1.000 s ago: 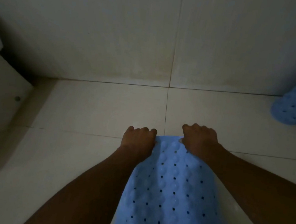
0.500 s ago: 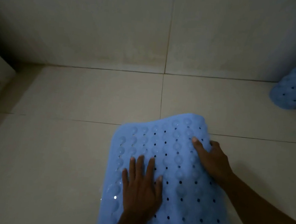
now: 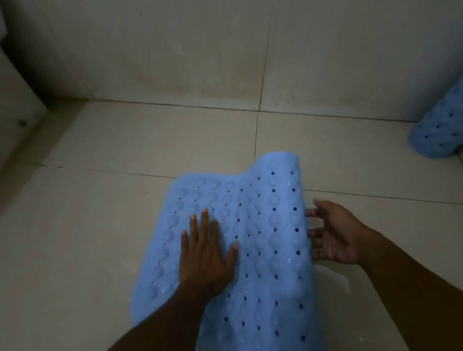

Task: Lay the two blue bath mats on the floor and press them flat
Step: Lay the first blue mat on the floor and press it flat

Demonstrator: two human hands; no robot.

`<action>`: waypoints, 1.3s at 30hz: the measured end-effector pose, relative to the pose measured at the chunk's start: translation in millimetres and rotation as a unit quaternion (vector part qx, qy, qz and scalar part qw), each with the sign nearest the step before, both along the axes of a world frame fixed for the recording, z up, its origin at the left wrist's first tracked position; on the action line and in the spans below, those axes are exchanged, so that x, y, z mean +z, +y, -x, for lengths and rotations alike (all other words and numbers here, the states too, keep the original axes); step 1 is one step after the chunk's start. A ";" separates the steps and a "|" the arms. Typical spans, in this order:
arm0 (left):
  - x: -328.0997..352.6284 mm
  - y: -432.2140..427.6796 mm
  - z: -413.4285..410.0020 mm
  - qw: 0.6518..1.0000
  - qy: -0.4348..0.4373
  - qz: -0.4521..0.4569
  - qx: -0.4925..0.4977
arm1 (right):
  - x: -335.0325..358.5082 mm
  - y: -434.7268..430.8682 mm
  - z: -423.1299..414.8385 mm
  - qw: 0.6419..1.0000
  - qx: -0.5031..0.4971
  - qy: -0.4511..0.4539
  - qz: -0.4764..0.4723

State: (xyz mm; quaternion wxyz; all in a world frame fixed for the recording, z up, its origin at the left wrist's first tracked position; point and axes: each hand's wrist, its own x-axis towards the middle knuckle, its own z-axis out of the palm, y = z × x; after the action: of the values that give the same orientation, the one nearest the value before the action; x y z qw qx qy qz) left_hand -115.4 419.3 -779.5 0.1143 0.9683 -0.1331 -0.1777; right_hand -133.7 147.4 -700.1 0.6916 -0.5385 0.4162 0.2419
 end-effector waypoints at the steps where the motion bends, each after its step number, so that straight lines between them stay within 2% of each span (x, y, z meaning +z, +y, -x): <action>1: 0.9 -5.3 8.6 0.999 0.020 0.019 -0.022 | -1.7 4.1 2.5 1.000 -0.005 0.017 -0.005; 4: 0.4 -15.3 27.1 0.995 0.082 0.005 -0.052 | -9.1 20.0 9.3 0.998 0.029 0.051 -0.021; 7: -2.9 -17.7 27.4 0.994 0.095 -0.039 -0.047 | -11.4 27.1 11.1 0.993 0.097 0.071 0.003; 11: -3.3 -27.2 27.8 0.987 0.120 -0.099 -0.047 | -8.4 35.6 9.9 0.994 0.108 0.016 0.008; 15: -1.0 -29.7 27.6 0.986 0.127 -0.096 -0.039 | 3.0 21.2 3.2 0.994 0.098 -0.034 0.019; 18: -1.8 -27.2 26.6 0.989 0.114 -0.092 -0.025 | 15.8 -4.9 0.1 0.987 0.084 -0.036 0.129; 20: -2.8 -25.5 18.2 0.990 0.112 -0.088 -0.001 | 19.5 -27.0 0.4 0.975 0.030 -0.048 0.217; 23: -1.2 -19.4 -0.7 0.989 0.116 -0.086 0.026 | 17.2 -58.5 2.7 0.925 -0.010 -0.025 0.380; 24: -1.3 -18.1 -4.6 0.989 0.115 -0.088 0.026 | 17.6 -64.4 4.3 0.916 -0.008 -0.017 0.400; 27: -1.9 -18.2 -3.9 0.992 0.088 -0.084 0.019 | 17.3 -72.6 9.9 0.933 0.000 -0.002 0.361; 30: -4.3 -27.1 3.0 0.997 0.049 -0.055 -0.039 | 13.1 -77.2 15.3 0.938 0.022 0.025 0.345; 34: -12.3 -39.7 9.0 0.989 0.100 -0.069 -0.087 | 11.3 -82.2 23.4 0.943 0.081 0.008 0.323; 36: -15.6 -38.3 4.7 0.984 0.113 -0.087 -0.103 | 10.0 -86.2 26.4 0.933 0.099 0.007 0.347; 39: -13.3 -31.1 -14.6 0.982 0.110 -0.092 -0.123 | 2.1 -97.7 27.5 0.895 0.102 0.024 0.434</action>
State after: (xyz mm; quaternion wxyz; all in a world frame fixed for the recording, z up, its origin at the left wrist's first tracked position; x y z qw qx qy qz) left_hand -100.8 388.2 -792.9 0.0160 0.9253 -0.2212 -0.3077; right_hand -161.2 49.7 -698.0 0.3501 -0.8187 0.4393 0.1189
